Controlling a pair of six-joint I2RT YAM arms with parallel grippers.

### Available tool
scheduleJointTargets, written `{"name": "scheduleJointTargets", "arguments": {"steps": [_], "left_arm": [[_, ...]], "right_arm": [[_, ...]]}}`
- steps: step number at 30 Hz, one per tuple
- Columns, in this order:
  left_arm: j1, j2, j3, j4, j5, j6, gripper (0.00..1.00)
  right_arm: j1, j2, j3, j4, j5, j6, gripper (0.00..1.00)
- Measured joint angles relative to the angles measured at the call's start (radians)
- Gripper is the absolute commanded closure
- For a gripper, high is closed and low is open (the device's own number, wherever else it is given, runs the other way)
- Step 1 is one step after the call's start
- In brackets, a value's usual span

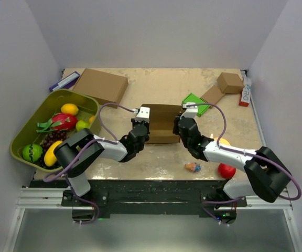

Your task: Fold the paper box

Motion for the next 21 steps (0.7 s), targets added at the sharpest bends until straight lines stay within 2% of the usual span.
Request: {"name": "scheduleJointTargets", "arguments": {"steps": [5, 7, 9, 16, 21], "left_arm": [[-0.014, 0.000, -0.021, 0.006, -0.005, -0.031, 0.98], [-0.016, -0.004, -0.031, 0.013, 0.002, -0.044, 0.85], [-0.018, -0.017, -0.047, 0.016, 0.016, -0.058, 0.78], [-0.029, -0.113, -0.083, -0.065, 0.103, -0.084, 0.45], [-0.031, -0.210, -0.086, -0.127, 0.142, -0.091, 0.35]], "right_arm": [[0.018, -0.024, -0.039, -0.005, 0.018, 0.023, 1.00], [0.026, -0.034, -0.052, -0.003, 0.031, 0.034, 1.00], [0.030, -0.041, -0.063, -0.002, 0.035, 0.043, 1.00], [0.037, -0.057, -0.069, -0.021, 0.040, 0.054, 1.00], [0.042, -0.064, -0.069, -0.030, 0.039, 0.060, 1.00]]}}
